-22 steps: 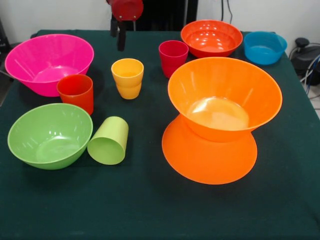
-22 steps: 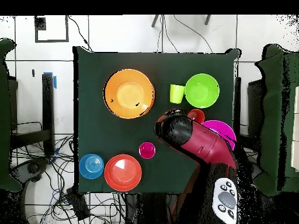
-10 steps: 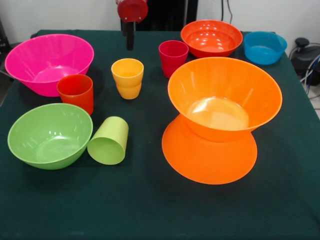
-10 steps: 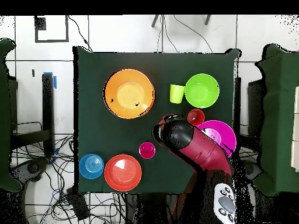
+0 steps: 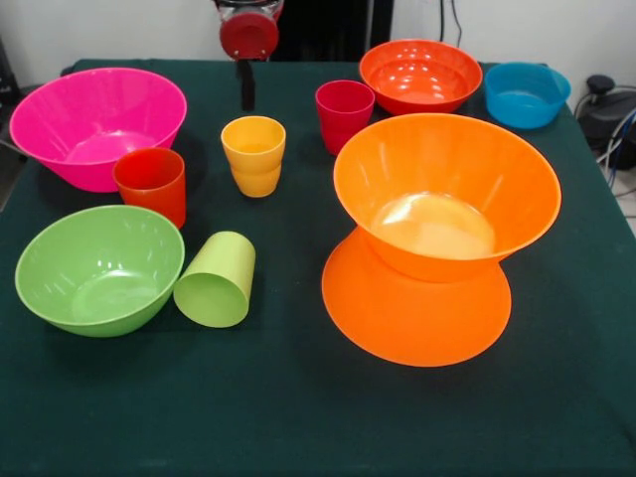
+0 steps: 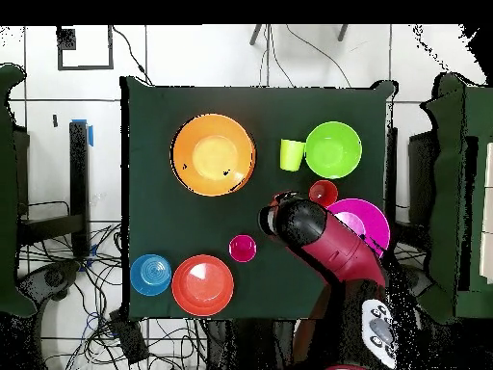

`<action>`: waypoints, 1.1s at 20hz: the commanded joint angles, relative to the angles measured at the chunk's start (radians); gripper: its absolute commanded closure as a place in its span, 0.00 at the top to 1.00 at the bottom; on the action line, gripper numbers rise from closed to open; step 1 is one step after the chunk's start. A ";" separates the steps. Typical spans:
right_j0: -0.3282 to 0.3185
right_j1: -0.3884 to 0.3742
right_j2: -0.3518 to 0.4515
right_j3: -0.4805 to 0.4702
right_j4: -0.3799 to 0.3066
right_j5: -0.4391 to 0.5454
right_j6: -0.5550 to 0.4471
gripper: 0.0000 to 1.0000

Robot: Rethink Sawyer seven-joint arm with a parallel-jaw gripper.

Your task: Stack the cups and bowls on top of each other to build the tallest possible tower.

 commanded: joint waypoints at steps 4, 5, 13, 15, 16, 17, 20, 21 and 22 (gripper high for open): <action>-0.010 0.091 0.119 -0.018 0.006 -0.097 0.093 1.00; -0.015 0.094 0.122 -0.021 0.004 -0.102 0.088 1.00; -0.027 0.088 0.124 -0.035 -0.009 -0.083 0.057 1.00; -0.025 0.086 0.124 -0.032 -0.011 -0.085 0.056 1.00; -0.025 0.087 0.125 -0.034 -0.012 -0.083 0.055 1.00; -0.026 0.088 0.127 -0.033 -0.014 -0.086 0.052 1.00; -0.042 0.095 0.148 -0.018 -0.026 -0.117 0.033 1.00; -0.047 0.094 0.152 -0.011 -0.029 -0.121 0.028 1.00; -0.047 0.092 0.151 -0.003 -0.031 -0.123 0.029 1.00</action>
